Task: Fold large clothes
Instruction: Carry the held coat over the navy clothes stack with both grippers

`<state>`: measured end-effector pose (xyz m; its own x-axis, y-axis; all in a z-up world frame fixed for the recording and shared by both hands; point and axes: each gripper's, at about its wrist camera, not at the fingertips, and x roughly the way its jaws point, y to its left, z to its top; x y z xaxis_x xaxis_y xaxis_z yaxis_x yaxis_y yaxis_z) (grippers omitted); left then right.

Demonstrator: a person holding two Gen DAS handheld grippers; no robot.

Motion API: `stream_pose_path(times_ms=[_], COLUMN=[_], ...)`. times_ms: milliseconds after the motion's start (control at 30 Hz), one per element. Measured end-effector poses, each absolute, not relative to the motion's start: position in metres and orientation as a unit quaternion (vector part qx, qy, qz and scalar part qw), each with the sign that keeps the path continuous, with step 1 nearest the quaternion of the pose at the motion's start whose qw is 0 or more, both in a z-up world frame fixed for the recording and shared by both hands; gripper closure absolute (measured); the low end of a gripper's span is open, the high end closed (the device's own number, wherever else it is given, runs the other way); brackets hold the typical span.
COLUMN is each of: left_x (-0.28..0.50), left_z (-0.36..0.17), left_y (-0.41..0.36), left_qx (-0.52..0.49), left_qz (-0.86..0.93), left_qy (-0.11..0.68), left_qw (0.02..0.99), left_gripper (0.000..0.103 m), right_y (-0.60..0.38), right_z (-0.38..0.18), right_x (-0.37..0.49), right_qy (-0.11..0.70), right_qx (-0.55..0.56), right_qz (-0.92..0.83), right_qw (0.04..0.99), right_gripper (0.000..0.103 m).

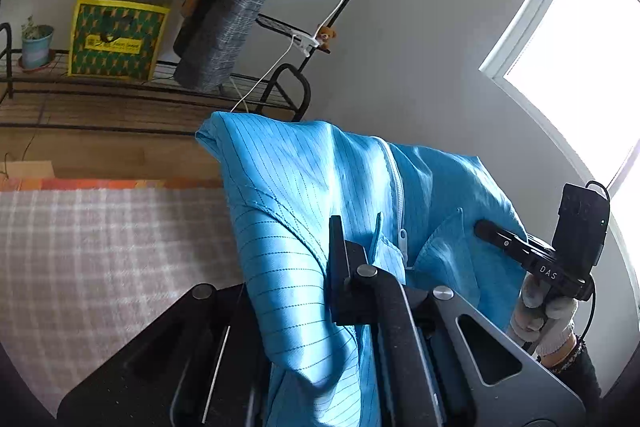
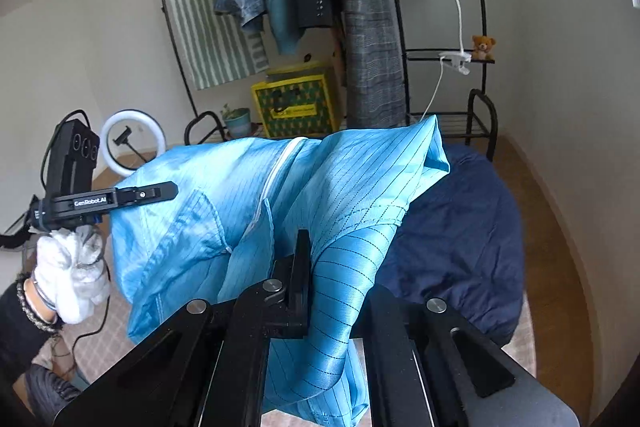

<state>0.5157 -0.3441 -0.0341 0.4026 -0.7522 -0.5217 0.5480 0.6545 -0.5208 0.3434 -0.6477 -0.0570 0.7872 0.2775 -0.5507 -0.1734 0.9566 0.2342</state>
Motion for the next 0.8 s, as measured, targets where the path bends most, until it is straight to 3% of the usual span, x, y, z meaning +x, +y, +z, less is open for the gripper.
stream_pose_path(times_ms=[367,800], left_x=[0.59,0.624], left_z=[-0.035,-0.143], left_y=[-0.47,-0.527], left_qx=[-0.119,-0.081], left_qz=[-0.402,-0.354], left_qy=[0.344,0.385], left_qw=[0.84,0.849], left_gripper=[0.101,0.098], right_y=[-0.739,-0.796], right_z=[-0.066,-0.155], right_x=[0.416,0.467], right_qy=[0.261,0.308], right_qx=[0.077,0.067], right_qz=[0.044,-0.033], right_qw=[0.961,0.948], right_gripper=[0.1,0.098])
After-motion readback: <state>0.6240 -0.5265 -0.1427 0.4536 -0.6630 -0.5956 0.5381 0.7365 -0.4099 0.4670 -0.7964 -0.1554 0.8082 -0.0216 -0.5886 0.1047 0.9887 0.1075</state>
